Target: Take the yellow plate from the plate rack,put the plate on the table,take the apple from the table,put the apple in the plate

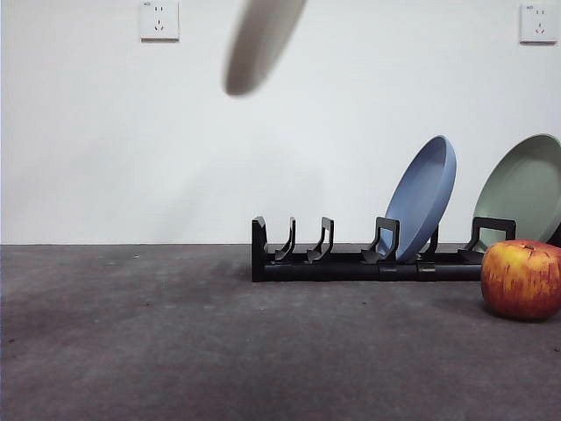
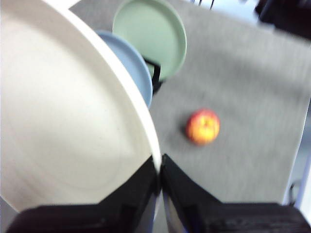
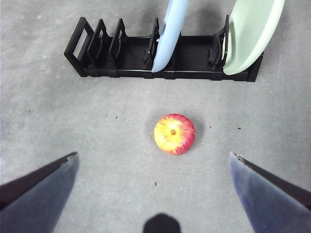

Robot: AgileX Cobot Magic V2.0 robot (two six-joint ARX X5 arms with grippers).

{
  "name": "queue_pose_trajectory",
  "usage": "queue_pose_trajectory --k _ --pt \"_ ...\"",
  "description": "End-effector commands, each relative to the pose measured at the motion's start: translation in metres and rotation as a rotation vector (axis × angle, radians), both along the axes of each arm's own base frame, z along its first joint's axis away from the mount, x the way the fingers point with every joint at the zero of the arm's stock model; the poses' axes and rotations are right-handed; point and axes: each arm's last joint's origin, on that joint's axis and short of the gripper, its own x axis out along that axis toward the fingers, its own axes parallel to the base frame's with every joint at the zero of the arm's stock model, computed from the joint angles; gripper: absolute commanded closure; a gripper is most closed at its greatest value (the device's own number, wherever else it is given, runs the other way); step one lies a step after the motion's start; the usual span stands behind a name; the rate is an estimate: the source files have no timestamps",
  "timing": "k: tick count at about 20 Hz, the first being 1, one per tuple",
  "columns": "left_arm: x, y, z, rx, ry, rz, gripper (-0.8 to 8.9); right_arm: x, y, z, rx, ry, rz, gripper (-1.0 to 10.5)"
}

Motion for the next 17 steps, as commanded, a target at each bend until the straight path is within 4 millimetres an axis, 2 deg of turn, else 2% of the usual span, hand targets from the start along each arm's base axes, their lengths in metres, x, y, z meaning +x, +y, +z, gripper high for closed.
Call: queue_pose_trajectory --k 1,3,6,8,11,17 --pt "-0.026 -0.001 0.0 0.174 -0.049 -0.06 8.19 0.0 0.0 0.002 -0.004 -0.011 0.006 3.8" --pt "-0.049 -0.01 -0.007 0.332 -0.038 -0.083 8.19 0.0 0.0 0.002 -0.004 -0.012 0.006 3.8" --pt "-0.073 -0.035 -0.022 0.457 -0.034 -0.134 8.19 0.0 0.0 0.002 -0.004 -0.011 0.006 3.8" --pt "-0.088 -0.052 -0.043 0.561 -0.05 -0.14 8.19 0.0 0.0 0.002 -0.004 -0.012 0.006 3.8" --pt "-0.099 -0.069 -0.093 0.721 -0.049 -0.156 8.19 0.0 0.0 0.002 -0.004 -0.011 0.006 3.8" --pt "-0.11 -0.084 -0.182 0.777 -0.055 -0.205 8.19 0.0 0.0 0.002 -0.004 -0.01 0.006 3.8"
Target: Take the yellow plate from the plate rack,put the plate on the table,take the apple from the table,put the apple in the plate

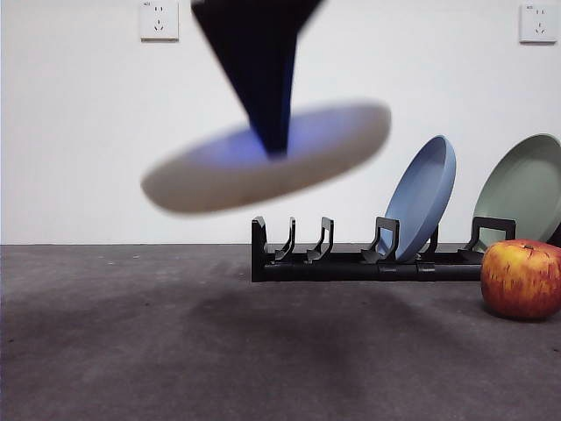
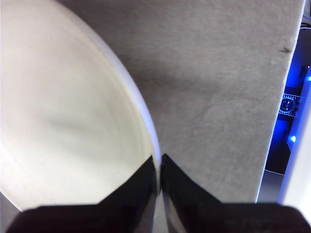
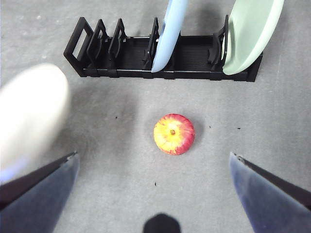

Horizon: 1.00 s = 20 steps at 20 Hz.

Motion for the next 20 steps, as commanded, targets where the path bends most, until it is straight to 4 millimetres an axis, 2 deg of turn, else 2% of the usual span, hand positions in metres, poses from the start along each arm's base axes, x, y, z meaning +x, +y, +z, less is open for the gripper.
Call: queue_pose_trajectory --k 1,6,9,11,16,17,19,20 --pt "-0.002 -0.002 -0.027 0.028 0.004 0.002 8.19 0.0 0.0 0.002 -0.003 -0.011 0.005 3.8" --pt "0.002 -0.017 -0.079 0.15 0.033 0.0 8.19 0.004 0.0 0.0 -0.003 0.007 0.006 3.8" --pt "0.004 -0.025 -0.102 0.201 0.059 -0.005 8.19 0.004 0.0 0.0 -0.003 0.008 0.006 3.8" --pt "0.004 -0.029 -0.109 0.205 0.06 -0.011 8.19 0.004 0.0 0.0 -0.003 0.009 0.006 3.8" --pt "0.002 -0.029 -0.11 0.199 0.076 0.011 8.03 0.005 0.0 0.0 -0.001 0.01 0.005 3.8" --pt "0.001 -0.028 -0.11 0.207 0.093 0.008 7.42 0.005 0.0 0.0 -0.001 0.01 0.005 3.8" --pt "0.001 -0.028 -0.11 0.199 0.119 0.005 5.54 0.005 0.0 0.0 -0.001 0.011 0.005 3.8" --pt "0.001 -0.028 -0.11 0.196 0.121 0.004 5.22 0.005 0.0 0.0 -0.001 0.011 0.005 3.8"
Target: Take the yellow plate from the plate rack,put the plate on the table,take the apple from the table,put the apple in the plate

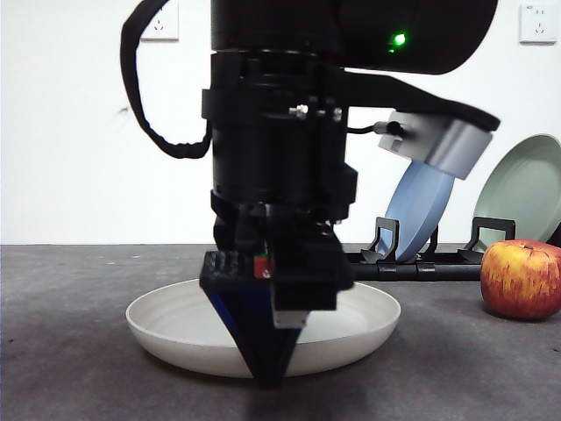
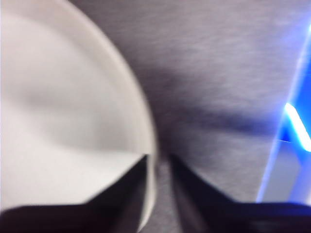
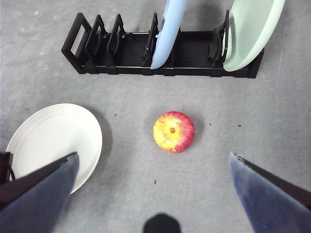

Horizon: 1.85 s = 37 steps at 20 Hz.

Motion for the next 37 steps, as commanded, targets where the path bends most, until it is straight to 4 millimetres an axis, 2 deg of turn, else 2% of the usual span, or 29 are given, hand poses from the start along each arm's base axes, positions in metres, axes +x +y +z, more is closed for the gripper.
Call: queue_pose_trajectory --k 1,3,6,9,11,13,15,16,18,19,20,21,23,27,31,37 --pt "-0.001 -0.001 -0.004 0.006 0.011 0.013 5.23 0.0 0.0 0.002 -0.001 -0.009 0.005 3.8" --pt "-0.001 -0.003 0.001 -0.008 0.008 0.025 5.23 -0.001 0.0 0.001 -0.001 -0.006 0.005 3.8" --pt "0.0 -0.004 0.027 -0.031 0.004 0.065 5.22 -0.001 0.0 0.001 -0.002 -0.002 0.005 3.8" --pt "-0.001 0.001 0.077 -0.179 -0.041 0.116 5.22 0.003 0.0 0.0 -0.002 0.011 0.005 3.8" --pt "-0.003 0.019 0.121 -0.342 -0.088 0.185 5.22 0.011 0.0 -0.002 -0.003 0.035 0.005 3.8" --pt "-0.008 0.056 0.173 -0.56 -0.149 0.28 5.23 0.025 0.001 -0.006 -0.005 0.07 0.007 3.8" --pt "-0.013 0.089 0.206 -0.721 -0.195 0.355 5.31 0.036 0.001 -0.008 -0.004 0.072 0.005 3.8" --pt "-0.02 0.112 0.225 -0.825 -0.222 0.401 5.32 0.046 0.001 -0.01 -0.003 0.08 0.004 3.8" --pt "-0.035 0.152 0.252 -0.978 -0.269 0.455 5.51 0.065 0.002 -0.016 -0.003 0.103 0.004 3.8" --pt "-0.042 0.168 0.26 -1.028 -0.29 0.462 6.23 0.074 0.002 -0.02 -0.003 0.12 0.005 3.8" --pt "-0.051 0.187 0.268 -1.085 -0.314 0.468 7.43 0.086 0.002 -0.026 -0.004 0.145 0.005 3.8" --pt "-0.059 0.2 0.274 -1.127 -0.331 0.468 8.27 0.095 0.003 -0.031 -0.005 0.166 0.005 3.8" --pt "-0.074 0.224 0.282 -1.207 -0.353 0.464 8.22 0.116 0.004 -0.044 -0.007 0.217 0.01 3.8" --pt "-0.09 0.248 0.284 -1.268 -0.351 0.484 8.22 0.153 0.013 -0.074 -0.019 0.306 0.032 3.8" --pt "-0.092 0.25 0.279 -1.218 -0.333 0.496 8.22 0.178 0.029 -0.104 -0.089 0.387 0.046 3.8" --pt "-0.086 0.242 0.277 -1.185 -0.321 0.503 8.22 0.2 0.043 -0.144 -0.173 0.496 0.053 3.8"
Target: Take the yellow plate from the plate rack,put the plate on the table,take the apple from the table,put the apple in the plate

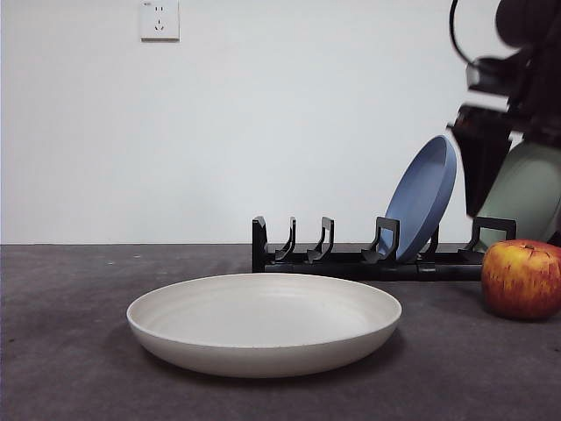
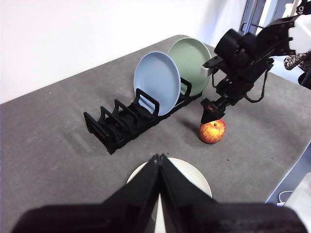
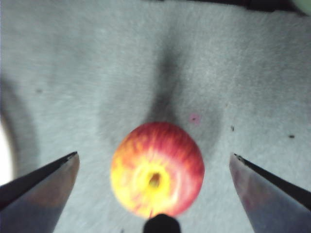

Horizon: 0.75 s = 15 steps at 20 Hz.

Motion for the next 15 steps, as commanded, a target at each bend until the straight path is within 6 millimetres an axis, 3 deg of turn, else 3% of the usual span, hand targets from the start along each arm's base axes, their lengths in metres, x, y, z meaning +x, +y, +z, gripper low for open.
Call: queue_pose_trajectory --k 1,10,15 --pt "0.0 0.0 0.0 -0.008 0.005 0.007 8.22 0.006 0.003 -0.01 -0.022 0.026 0.007 3.8" --pt "0.001 0.0 0.0 -0.009 0.004 0.007 8.22 0.013 0.006 -0.039 -0.038 0.15 0.011 3.9" --pt "0.001 0.0 0.0 -0.008 0.004 0.007 8.22 0.011 0.007 -0.042 0.014 0.183 0.025 6.4"
